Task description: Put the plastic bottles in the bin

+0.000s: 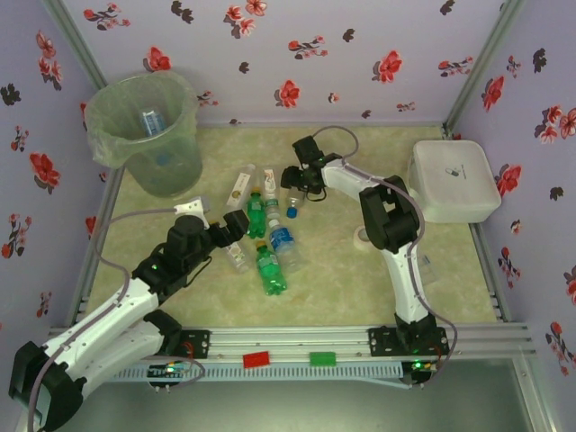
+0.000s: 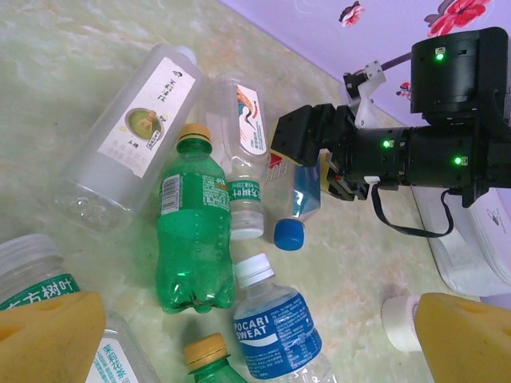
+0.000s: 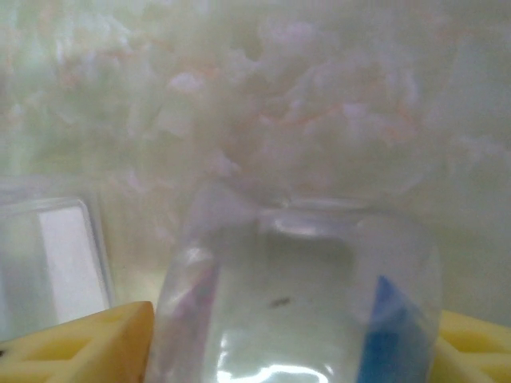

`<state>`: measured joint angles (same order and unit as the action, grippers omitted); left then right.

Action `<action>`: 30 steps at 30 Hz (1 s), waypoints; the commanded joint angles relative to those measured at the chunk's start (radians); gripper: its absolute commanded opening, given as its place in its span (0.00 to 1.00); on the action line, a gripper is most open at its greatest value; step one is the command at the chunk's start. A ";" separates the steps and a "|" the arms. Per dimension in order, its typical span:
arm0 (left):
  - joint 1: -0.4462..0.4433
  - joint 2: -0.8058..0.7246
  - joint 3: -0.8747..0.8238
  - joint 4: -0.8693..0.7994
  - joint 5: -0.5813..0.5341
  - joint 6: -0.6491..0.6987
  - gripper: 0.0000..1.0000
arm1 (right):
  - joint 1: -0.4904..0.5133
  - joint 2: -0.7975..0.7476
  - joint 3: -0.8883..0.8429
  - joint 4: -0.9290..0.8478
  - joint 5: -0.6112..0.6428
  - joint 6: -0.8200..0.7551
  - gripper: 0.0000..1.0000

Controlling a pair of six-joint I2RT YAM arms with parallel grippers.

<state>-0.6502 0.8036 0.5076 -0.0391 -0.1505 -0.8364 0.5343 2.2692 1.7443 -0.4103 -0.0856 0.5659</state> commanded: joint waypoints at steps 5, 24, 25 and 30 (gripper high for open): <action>-0.005 0.001 0.004 0.022 -0.009 0.020 1.00 | -0.019 -0.011 -0.035 0.079 -0.063 0.050 0.54; -0.080 0.292 0.137 0.316 0.321 0.149 0.97 | -0.046 -0.648 -0.540 0.412 -0.179 0.166 0.48; -0.100 0.316 0.158 0.321 0.332 0.160 0.97 | -0.046 -0.677 -0.563 0.422 -0.173 0.172 0.48; -0.172 0.424 0.243 0.327 0.349 0.201 0.96 | -0.039 -0.785 -0.647 0.467 -0.147 0.201 0.47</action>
<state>-0.7963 1.1912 0.7013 0.2386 0.1577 -0.6926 0.4858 1.5219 1.1374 0.0143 -0.2581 0.7349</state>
